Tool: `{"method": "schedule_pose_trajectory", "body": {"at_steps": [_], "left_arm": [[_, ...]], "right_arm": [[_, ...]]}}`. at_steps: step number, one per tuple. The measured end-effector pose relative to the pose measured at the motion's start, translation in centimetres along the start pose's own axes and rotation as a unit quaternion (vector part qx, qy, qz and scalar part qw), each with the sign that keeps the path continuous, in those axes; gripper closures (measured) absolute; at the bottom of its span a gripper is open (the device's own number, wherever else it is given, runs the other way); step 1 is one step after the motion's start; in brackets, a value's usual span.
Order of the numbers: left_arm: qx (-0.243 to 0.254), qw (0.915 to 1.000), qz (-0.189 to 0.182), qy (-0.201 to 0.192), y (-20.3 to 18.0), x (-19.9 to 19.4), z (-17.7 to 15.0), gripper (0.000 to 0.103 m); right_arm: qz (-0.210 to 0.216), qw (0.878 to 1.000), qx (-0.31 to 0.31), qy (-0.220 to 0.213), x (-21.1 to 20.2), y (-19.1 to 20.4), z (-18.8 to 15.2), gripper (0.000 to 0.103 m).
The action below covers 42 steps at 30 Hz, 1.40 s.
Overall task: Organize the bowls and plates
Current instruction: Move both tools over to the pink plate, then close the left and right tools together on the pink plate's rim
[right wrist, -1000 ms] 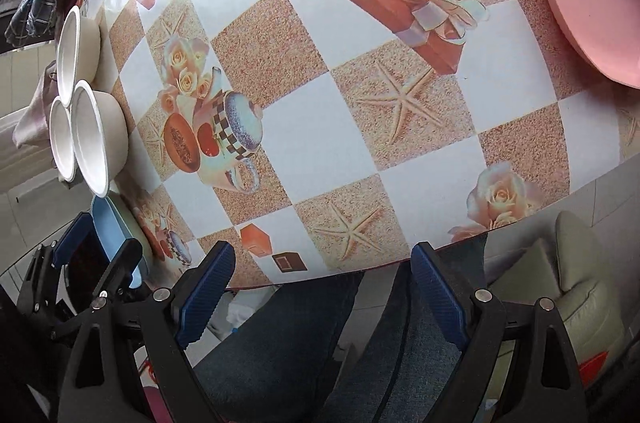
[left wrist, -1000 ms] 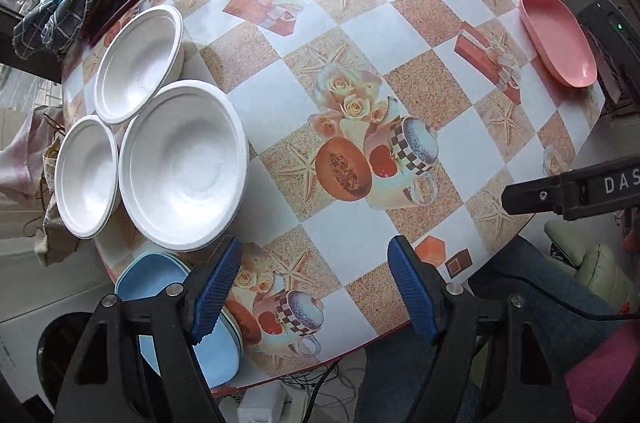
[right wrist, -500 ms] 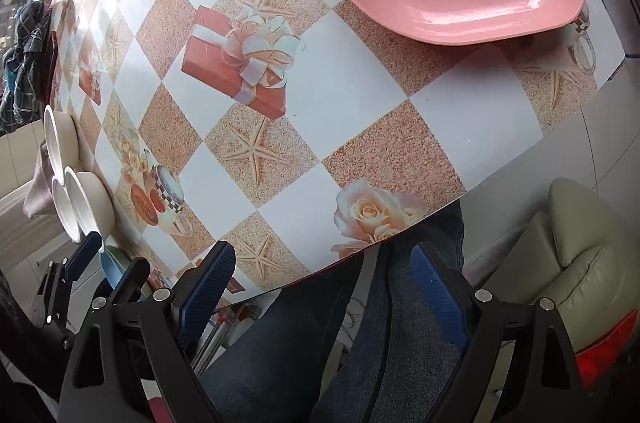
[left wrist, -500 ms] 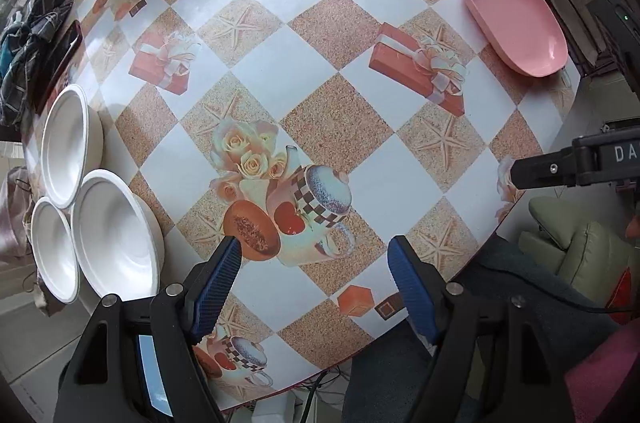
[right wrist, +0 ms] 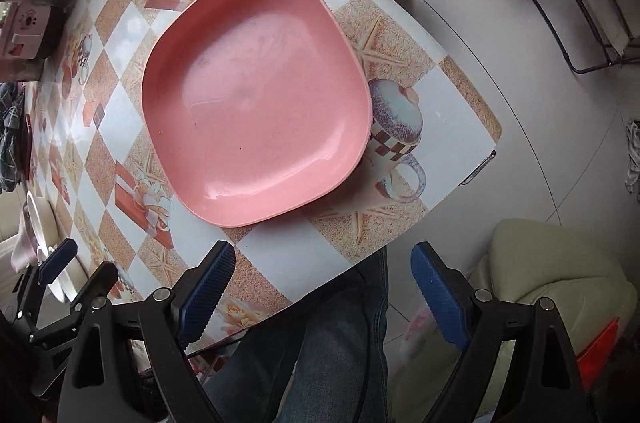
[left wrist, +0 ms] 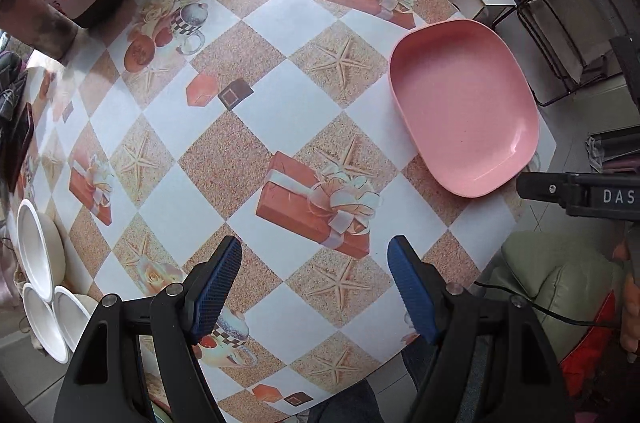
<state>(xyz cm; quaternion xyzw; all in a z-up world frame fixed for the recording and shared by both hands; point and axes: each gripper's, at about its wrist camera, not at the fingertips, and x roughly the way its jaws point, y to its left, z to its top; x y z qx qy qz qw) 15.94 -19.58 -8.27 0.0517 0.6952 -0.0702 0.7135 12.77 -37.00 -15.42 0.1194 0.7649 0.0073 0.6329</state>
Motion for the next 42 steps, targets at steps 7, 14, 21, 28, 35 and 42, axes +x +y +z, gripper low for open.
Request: {"method": "schedule_pose_trajectory", "body": {"at_steps": [7, 14, 21, 28, 35, 42], "left_arm": [[-0.023, 0.9996, 0.006, -0.013, -1.7, 1.9, 3.9, 0.024], [-0.051, 0.9987, 0.001, -0.007, -2.7, 4.5, 6.0, 0.024], [-0.039, 0.9991, 0.012, -0.008, -4.7, 5.8, 7.3, 0.024], [-0.055, 0.9981, 0.024, 0.009, -5.2, 7.6, 8.0, 0.025], [-0.033, 0.9994, -0.011, 0.008, -6.3, 7.6, 8.4, 0.064], [-0.019, 0.9997, 0.001, 0.012, -5.2, 7.3, 5.9, 0.070]], "right_arm": [[-0.015, 0.999, -0.014, -0.029, -0.6, -1.6, 3.7, 0.013], [-0.045, 0.994, -0.075, -0.063, -0.4, -0.6, 5.0, 0.013], [-0.057, 0.987, -0.123, -0.085, 0.5, 0.9, 6.2, 0.013], [-0.050, 0.985, -0.146, -0.080, 1.1, 1.7, 6.6, 0.041], [-0.053, 0.983, -0.159, -0.080, 1.1, 2.4, 5.5, 0.063], [-0.045, 0.980, -0.182, -0.066, 0.9, 4.6, 3.0, 0.070]]}}
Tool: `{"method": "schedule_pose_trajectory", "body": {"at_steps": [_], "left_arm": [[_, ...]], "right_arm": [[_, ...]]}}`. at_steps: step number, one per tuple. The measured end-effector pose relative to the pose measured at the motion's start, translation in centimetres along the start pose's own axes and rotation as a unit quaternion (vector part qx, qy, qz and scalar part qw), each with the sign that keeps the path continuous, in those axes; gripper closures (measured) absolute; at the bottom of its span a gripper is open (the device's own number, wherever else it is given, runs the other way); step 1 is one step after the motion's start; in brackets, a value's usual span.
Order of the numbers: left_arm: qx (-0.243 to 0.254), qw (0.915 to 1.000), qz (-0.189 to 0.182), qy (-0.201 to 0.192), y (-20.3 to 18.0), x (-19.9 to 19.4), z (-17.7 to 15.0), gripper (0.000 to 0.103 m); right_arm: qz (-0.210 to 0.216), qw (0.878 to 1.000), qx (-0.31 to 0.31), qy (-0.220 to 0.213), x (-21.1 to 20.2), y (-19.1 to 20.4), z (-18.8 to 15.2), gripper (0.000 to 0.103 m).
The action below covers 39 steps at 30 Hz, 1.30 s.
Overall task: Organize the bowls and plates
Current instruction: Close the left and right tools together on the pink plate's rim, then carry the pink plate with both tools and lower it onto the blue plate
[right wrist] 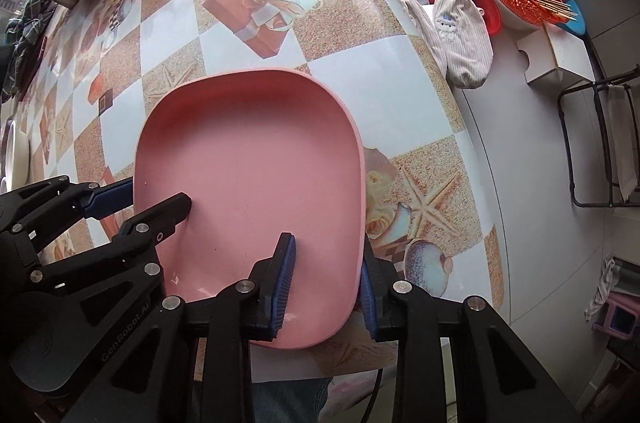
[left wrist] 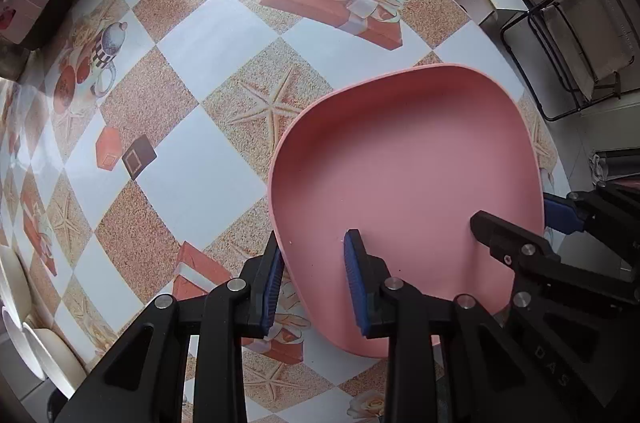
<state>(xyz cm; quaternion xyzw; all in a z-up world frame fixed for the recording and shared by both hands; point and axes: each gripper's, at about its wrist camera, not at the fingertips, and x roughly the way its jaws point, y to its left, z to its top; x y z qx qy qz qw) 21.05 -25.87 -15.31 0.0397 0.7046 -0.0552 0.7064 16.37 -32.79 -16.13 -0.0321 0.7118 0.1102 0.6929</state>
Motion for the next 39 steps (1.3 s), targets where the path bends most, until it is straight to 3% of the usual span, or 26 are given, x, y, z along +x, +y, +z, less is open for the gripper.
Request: {"method": "schedule_pose_trajectory", "body": {"at_steps": [9, 19, 23, 29, 31, 39], "left_arm": [[-0.037, 0.9990, 0.024, 0.011, 6.2, 0.0, -6.7, 0.070], [-0.096, 0.9937, 0.039, 0.042, 11.8, 0.3, -16.5, 0.070], [-0.119, 0.9917, 0.027, 0.040, 12.6, 0.4, -16.6, 0.070], [-0.113, 0.9929, 0.025, 0.027, 14.4, -0.1, -16.2, 0.064], [-0.111, 0.9932, 0.024, 0.026, 14.6, -0.2, -16.1, 0.064], [-0.102, 0.9943, 0.017, 0.025, 14.7, -0.7, -16.9, 0.066]], "right_arm": [[0.032, 0.996, -0.068, 0.041, 1.7, 8.6, -4.2, 0.070], [0.040, 0.979, -0.187, 0.074, 2.7, 19.0, -9.9, 0.070], [0.018, 0.980, -0.181, 0.074, 2.9, 20.2, -10.2, 0.070], [0.020, 0.984, -0.156, 0.086, 2.7, 20.2, -9.2, 0.069], [0.022, 0.983, -0.160, 0.090, 2.8, 19.5, -8.4, 0.063], [0.008, 0.981, -0.176, 0.082, 2.7, 20.9, -8.8, 0.059]]}}
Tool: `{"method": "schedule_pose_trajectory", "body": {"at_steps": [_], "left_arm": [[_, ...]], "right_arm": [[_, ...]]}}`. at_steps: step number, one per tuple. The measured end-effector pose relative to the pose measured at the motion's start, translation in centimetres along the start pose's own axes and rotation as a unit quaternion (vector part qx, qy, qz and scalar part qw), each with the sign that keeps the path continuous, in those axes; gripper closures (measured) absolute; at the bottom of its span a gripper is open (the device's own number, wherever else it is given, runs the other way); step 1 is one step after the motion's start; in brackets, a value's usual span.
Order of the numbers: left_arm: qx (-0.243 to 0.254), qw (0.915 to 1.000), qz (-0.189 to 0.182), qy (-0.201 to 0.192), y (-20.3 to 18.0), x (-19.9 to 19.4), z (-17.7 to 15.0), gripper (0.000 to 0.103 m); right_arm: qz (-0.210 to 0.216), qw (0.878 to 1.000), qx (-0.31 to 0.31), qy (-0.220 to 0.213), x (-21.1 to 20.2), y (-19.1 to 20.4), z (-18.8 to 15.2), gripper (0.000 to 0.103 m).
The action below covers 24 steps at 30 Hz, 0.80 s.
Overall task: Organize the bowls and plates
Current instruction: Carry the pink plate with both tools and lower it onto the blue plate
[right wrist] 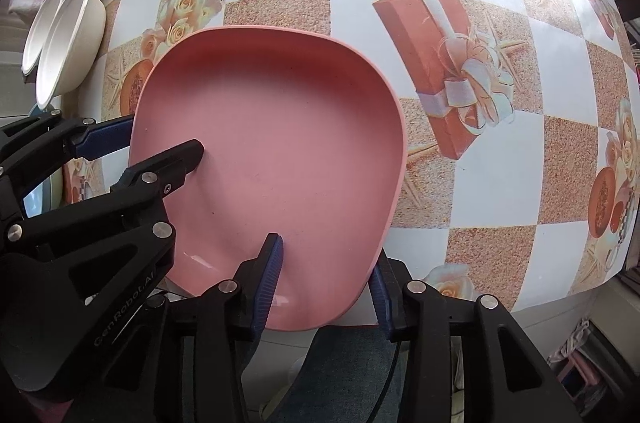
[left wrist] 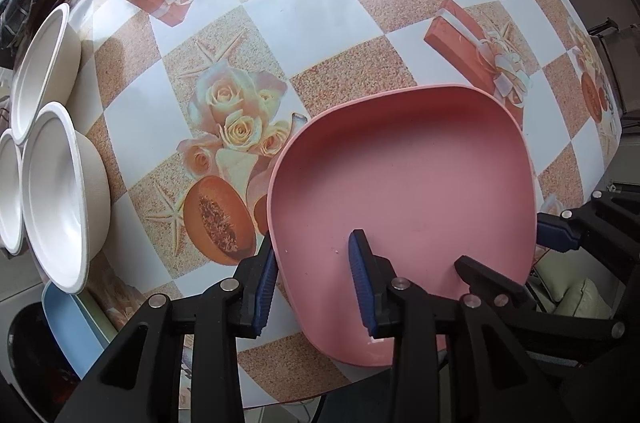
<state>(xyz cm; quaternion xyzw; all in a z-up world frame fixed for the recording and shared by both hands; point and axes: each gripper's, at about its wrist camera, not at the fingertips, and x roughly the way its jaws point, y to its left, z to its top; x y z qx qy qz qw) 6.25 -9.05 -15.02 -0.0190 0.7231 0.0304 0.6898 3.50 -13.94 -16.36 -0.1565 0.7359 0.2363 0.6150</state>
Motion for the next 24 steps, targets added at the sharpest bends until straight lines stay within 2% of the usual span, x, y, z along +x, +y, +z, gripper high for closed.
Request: {"method": "schedule_pose_trajectory", "body": {"at_steps": [2, 3, 5, 10, 14, 24], "left_arm": [[0.008, 0.9999, 0.005, 0.004, -0.4, -0.1, -0.5, 0.069], [0.010, 0.9999, 0.007, 0.004, -0.4, -0.4, -0.8, 0.069], [0.009, 0.9999, -0.004, 0.007, 0.0, -0.9, -1.8, 0.069], [0.014, 0.9999, -0.004, 0.008, 0.9, -2.1, -4.1, 0.069], [-0.004, 0.9996, -0.027, 0.010, 2.4, -2.8, -5.9, 0.069], [-0.043, 0.9979, -0.028, -0.041, 6.9, -6.7, -8.7, 0.069]], "right_arm": [[-0.001, 1.000, 0.007, -0.003, 0.0, 0.1, -0.5, 0.061], [0.002, 1.000, 0.015, -0.003, 0.1, 0.2, -1.1, 0.067], [0.021, 0.999, 0.027, 0.003, -0.2, 0.8, -1.6, 0.071], [0.032, 0.999, 0.021, 0.015, -1.0, 2.1, -2.4, 0.071], [0.033, 0.999, 0.016, 0.010, -2.7, 2.2, -2.7, 0.071], [0.033, 0.999, -0.007, -0.015, -5.9, 5.1, -1.4, 0.071]]}}
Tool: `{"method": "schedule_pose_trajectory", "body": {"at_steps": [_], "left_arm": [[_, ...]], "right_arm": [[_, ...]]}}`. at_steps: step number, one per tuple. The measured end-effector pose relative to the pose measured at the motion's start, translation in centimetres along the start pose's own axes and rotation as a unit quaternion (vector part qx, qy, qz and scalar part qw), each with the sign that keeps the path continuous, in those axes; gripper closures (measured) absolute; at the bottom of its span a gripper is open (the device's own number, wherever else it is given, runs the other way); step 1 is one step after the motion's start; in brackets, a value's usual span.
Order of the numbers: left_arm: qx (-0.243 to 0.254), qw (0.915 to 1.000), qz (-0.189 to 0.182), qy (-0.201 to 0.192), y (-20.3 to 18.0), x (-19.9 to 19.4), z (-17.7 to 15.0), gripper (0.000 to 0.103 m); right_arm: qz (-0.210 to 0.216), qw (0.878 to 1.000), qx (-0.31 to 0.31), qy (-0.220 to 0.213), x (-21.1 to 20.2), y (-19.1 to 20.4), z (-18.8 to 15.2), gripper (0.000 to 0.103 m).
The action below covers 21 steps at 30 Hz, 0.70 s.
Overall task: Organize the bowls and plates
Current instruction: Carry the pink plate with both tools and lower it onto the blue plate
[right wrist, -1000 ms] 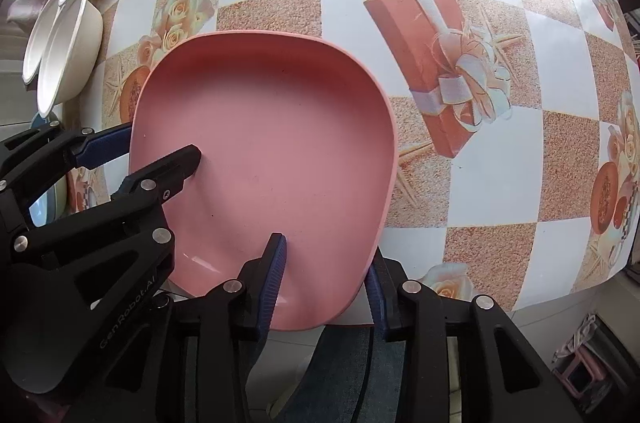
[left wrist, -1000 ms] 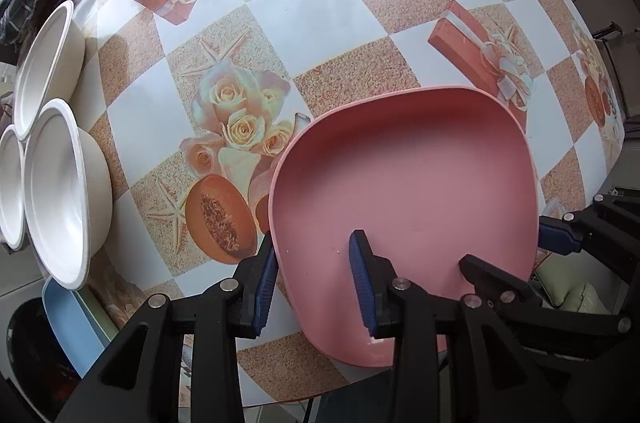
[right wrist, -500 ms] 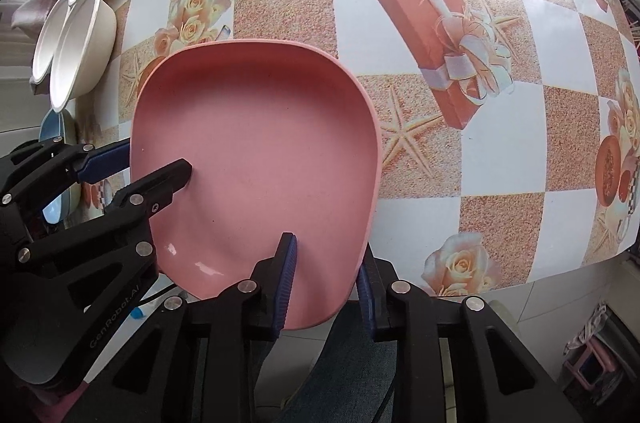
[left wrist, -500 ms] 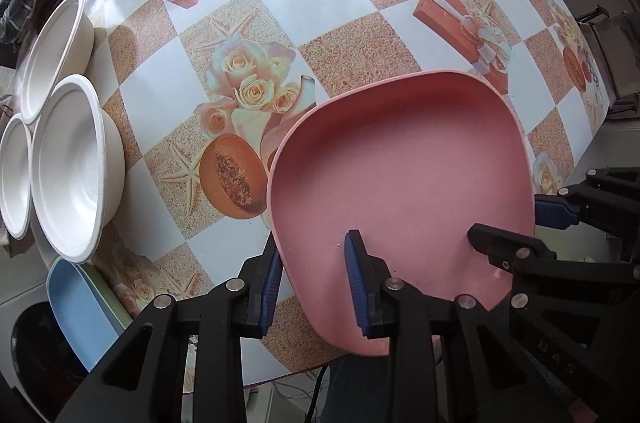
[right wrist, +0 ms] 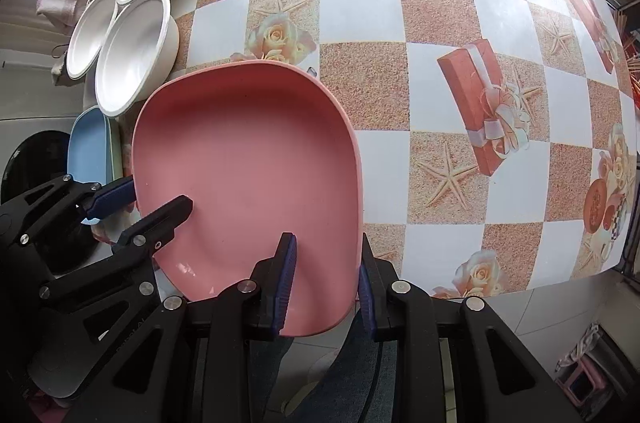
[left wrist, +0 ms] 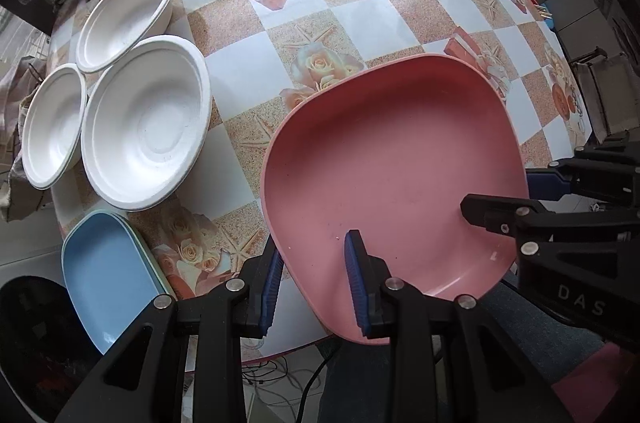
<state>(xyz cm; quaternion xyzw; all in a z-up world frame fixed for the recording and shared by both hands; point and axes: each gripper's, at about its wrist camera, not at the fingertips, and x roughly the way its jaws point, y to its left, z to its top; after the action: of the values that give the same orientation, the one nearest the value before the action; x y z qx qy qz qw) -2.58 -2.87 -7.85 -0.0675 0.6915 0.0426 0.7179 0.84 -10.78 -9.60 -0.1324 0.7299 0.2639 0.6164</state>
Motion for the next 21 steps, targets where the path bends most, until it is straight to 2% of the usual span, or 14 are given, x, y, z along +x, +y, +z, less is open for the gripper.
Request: {"method": "schedule_pose_trajectory", "body": {"at_steps": [10, 21], "left_arm": [[-0.061, 0.9977, 0.007, -0.028, 5.1, -2.5, -2.6, 0.069], [-0.146, 0.9882, 0.025, -0.040, 10.5, -3.0, -6.0, 0.069]], "right_arm": [[-0.008, 0.998, -0.055, -0.012, -0.9, 5.7, 1.5, 0.071], [-0.010, 0.990, -0.142, 0.000, 0.1, 11.0, 1.6, 0.071]]}}
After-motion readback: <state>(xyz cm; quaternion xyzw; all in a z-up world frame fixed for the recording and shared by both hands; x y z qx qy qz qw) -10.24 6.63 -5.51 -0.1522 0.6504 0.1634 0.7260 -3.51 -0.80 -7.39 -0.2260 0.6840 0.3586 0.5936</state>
